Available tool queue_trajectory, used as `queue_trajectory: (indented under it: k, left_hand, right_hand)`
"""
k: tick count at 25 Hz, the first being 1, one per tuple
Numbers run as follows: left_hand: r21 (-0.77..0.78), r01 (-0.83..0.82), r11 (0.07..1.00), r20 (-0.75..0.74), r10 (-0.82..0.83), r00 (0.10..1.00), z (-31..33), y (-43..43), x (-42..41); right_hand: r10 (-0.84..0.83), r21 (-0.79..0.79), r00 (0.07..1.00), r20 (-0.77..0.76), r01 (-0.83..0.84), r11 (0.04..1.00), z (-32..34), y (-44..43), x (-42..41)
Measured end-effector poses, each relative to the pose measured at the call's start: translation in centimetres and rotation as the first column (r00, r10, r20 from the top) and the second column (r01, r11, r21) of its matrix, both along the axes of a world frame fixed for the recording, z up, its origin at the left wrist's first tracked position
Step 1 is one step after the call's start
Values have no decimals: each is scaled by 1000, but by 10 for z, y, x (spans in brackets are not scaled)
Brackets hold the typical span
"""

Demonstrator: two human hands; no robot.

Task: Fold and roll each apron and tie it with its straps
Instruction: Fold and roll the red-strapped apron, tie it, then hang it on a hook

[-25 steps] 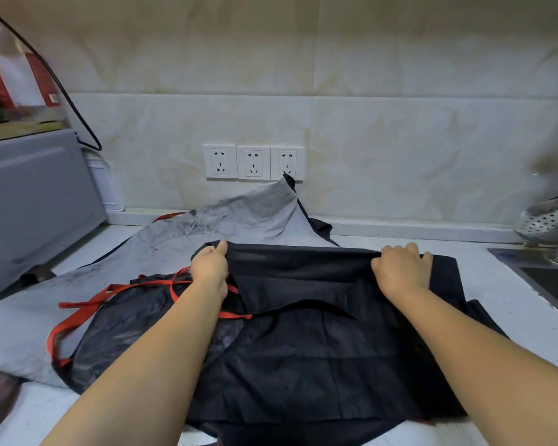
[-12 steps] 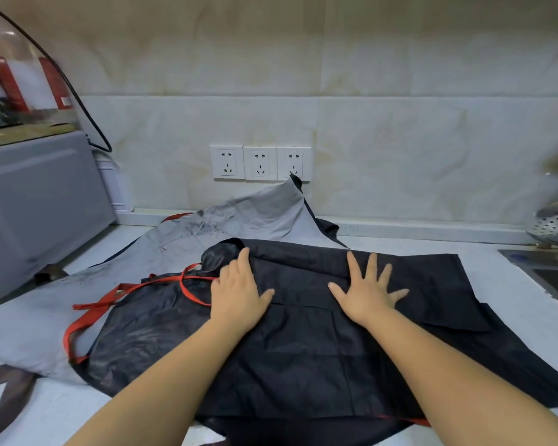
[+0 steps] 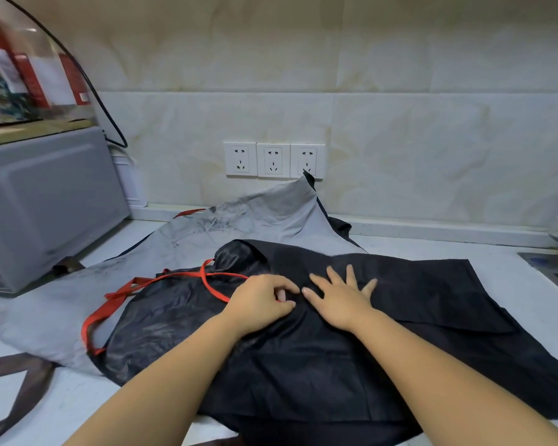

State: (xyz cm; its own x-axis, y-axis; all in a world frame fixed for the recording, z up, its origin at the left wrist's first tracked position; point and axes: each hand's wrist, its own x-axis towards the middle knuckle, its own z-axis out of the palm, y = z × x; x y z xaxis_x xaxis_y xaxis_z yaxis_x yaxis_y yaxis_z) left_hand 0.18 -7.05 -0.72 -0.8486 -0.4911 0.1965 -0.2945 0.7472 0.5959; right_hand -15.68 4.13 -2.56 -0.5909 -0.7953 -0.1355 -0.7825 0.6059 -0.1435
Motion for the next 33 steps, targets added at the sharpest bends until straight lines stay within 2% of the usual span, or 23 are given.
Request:
queue_trajectory:
  k: [2,5,8,10,12,17,19,21,22,23,25,26,28,30,33]
  left_hand:
    - [131,38,991,78,-49,996,6,-10,9]
    - [169,-1,986,159,-27,987,19,-28,22]
    - [-5,-26,1000,319,26,948,33,-40,33]
    - [-201,-76,977,393,151,907,41,-49,43]
    - [-321,-181,930,385,302,872,48,-62,56]
    - [-465,-382,798,392,573,719,59,-99,107]
    - [-450,-350,821,541,563,624,65,-109,125]
    - [-406,-224,886,714,461,527,65,-104,126]
    - [-391,-185,901,727,426,539,61,-98,118]
    - [-377,-175,909,683,401,610,56,-93,107]
    - [-281,-269,921,443,373,815,45,-83,79]
    - [-223,-334,916,310,391,866,39,-82,66]
    - [-121,-443,888,178,458,871,29,-86,46]
    - [-56,-490,870,186,491,851,17,-94,35]
    - [-40,-431,901,250,427,869,7,-106,26]
  right_hand:
    - [-18,30,998,65,16,999,-2,3,-3]
    - [-30,23,996,84,28,999,4,1,-1]
    - [-5,-38,998,56,7,999,0,-6,19]
    - [-8,-52,1000,1,8,999,-11,-4,29]
    - [-35,-53,998,-47,33,998,-16,-2,29]
    - [-98,-11,991,-87,97,995,-12,-4,33]
    - [-92,-5,991,-100,92,996,-10,-3,35]
    - [-72,-49,993,-94,67,997,-6,-4,39]
    - [-55,-90,995,-78,48,995,-3,-5,43]
    - [-33,-129,998,-59,26,991,-1,-7,48]
    - [20,-182,999,-35,-26,983,2,-8,59]
    - [44,-194,999,-30,-49,980,2,-7,64]
    - [64,-192,998,-19,-66,979,-3,-1,71]
    - [57,-180,998,-19,-60,982,-10,6,74]
    - [60,-233,998,-32,-66,970,-15,7,75]
